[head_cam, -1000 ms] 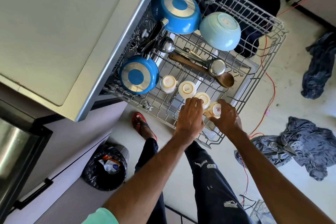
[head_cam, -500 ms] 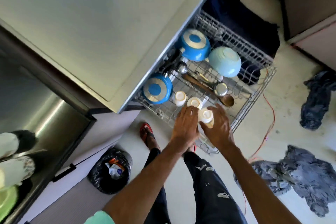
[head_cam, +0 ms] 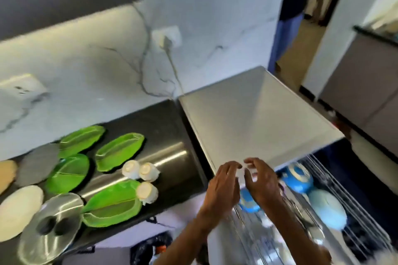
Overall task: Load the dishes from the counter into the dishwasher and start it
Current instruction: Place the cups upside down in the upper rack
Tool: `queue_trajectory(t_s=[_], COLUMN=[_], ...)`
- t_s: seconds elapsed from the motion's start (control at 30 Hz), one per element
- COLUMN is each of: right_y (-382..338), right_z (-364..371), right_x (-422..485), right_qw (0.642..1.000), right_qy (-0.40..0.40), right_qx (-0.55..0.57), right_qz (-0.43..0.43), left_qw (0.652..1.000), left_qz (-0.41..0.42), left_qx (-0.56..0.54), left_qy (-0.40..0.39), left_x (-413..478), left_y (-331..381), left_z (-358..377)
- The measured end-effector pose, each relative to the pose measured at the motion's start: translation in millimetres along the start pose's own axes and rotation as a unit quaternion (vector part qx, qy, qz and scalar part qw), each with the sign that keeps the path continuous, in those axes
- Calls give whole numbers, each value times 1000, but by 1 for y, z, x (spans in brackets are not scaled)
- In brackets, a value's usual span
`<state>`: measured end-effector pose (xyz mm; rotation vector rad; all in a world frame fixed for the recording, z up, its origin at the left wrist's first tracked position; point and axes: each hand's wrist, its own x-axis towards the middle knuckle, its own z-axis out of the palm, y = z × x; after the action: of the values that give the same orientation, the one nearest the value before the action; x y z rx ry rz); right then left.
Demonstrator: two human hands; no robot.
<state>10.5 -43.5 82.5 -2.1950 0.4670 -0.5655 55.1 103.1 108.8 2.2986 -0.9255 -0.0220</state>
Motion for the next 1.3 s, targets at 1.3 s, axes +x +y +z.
queue_trajectory(t_s=[1.3], right_y=[-186], right_z=[335], right_x=[50], right_qw=[877], right_qy=[-433], right_qx=[-200], right_qz=[52], left_qw=[900], left_qz=[-320], left_qx=[176], left_qy=[-240], left_x=[-21], left_y=[-338], left_z=[-180])
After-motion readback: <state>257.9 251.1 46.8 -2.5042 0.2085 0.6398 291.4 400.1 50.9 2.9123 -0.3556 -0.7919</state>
